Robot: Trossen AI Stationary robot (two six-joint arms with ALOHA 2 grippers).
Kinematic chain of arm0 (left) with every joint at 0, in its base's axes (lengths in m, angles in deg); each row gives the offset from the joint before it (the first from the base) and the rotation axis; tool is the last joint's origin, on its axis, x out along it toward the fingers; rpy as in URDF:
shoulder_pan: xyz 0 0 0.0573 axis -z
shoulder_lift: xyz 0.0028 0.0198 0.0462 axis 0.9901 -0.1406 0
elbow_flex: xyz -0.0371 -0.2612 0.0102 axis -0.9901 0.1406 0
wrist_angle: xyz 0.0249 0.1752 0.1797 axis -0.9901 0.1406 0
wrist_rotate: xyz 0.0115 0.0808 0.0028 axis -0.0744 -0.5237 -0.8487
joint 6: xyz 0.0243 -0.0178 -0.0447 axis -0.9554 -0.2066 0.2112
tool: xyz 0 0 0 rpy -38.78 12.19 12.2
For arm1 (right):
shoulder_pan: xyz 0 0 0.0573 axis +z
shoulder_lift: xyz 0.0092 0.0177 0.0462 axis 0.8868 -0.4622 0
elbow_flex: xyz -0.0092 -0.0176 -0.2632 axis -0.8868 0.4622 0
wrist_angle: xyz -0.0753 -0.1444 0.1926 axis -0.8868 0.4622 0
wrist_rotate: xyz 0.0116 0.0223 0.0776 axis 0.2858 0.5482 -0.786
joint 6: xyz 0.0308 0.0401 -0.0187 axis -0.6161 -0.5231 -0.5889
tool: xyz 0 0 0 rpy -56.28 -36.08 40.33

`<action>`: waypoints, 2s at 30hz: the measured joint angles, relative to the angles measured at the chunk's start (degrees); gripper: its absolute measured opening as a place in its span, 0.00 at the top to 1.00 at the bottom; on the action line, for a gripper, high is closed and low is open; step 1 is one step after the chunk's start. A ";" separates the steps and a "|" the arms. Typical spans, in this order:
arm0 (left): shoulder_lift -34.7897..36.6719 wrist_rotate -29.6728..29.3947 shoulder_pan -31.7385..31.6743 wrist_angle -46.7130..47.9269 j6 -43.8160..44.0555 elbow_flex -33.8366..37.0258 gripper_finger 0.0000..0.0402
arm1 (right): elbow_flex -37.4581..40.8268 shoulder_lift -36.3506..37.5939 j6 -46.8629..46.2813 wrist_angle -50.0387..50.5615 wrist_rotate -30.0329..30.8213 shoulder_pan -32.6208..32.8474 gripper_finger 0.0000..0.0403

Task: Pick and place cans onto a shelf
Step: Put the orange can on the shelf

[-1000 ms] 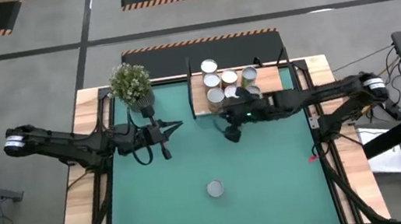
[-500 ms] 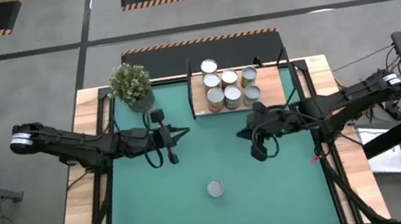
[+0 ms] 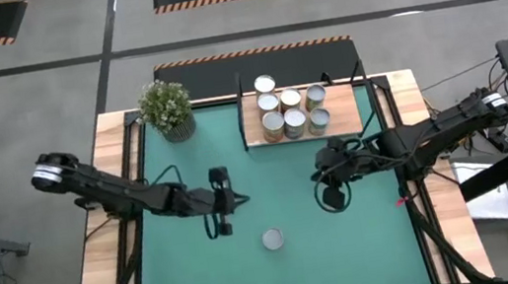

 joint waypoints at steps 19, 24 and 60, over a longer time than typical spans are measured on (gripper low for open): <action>-14.16 20.59 6.99 -2.17 17.32 -3.42 1.00 | 0.17 -16.76 14.69 -19.25 -1.30 9.16 0.98; -18.63 17.52 10.72 -8.94 20.94 -3.42 1.00 | 0.17 -22.90 15.22 -26.58 -1.15 12.17 0.98; -26.17 14.37 11.11 -19.67 20.58 -3.29 1.00 | -4.65 -42.53 10.19 -40.44 -0.84 9.89 0.12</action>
